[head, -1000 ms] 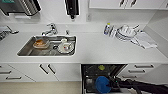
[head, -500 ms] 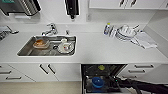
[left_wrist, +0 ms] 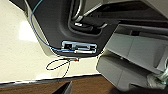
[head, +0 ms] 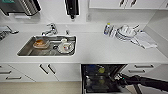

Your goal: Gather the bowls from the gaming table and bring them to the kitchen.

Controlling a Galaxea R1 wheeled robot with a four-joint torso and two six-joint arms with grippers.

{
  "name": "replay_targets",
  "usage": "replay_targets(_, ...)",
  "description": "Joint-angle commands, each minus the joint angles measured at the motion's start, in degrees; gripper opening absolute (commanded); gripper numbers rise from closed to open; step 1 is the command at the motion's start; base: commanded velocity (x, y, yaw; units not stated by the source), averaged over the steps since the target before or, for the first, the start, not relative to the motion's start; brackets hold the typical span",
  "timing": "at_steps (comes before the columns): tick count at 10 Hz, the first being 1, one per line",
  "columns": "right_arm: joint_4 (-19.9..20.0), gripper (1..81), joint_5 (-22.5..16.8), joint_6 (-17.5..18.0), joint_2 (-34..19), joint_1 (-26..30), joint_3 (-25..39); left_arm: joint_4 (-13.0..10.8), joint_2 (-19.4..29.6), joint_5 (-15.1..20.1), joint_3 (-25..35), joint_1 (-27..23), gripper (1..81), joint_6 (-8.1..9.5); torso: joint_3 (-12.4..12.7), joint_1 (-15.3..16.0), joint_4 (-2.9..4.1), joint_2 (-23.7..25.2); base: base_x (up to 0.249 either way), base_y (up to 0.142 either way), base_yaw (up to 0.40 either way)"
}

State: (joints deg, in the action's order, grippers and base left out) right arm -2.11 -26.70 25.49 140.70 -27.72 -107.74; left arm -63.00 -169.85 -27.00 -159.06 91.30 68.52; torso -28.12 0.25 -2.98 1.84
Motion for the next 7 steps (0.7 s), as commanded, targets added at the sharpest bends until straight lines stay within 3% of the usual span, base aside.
replay_targets(1, 1.06, 81.1, -9.16, -0.62, -10.58, -0.26, 10.26, 1.48, -0.84, 4.59, -0.11, 1.57, 81.1, -0.41, 0.0, 0.0, 0.0, 0.0, 0.0, 0.0, 0.0)
replay_targets(2, -0.41, 81.1, -9.16, -0.53, -11.98, -3.78, 11.32, 2.0, -0.93, 4.76, -0.11, 1.31, 81.1, -0.41, 0.0, 0.0, -0.02, 0.0, 0.0, 0.0, 0.0)
replay_targets(5, -1.93, 81.1, -8.03, -0.53, -17.7, -14.07, 15.19, 4.37, -2.25, 12.57, -0.11, -0.01, 81.1, 0.3, 0.0, 0.0, 0.0, 0.0, 0.0, 0.0, 0.0)
replay_targets(7, -3.52, 81.1, -3.27, -0.62, -20.26, -20.84, 16.26, 6.49, -3.04, 13.47, -0.11, -0.28, 81.1, 0.12, 0.0, 0.0, 0.0, 0.0, 0.0, 0.0, 0.0)
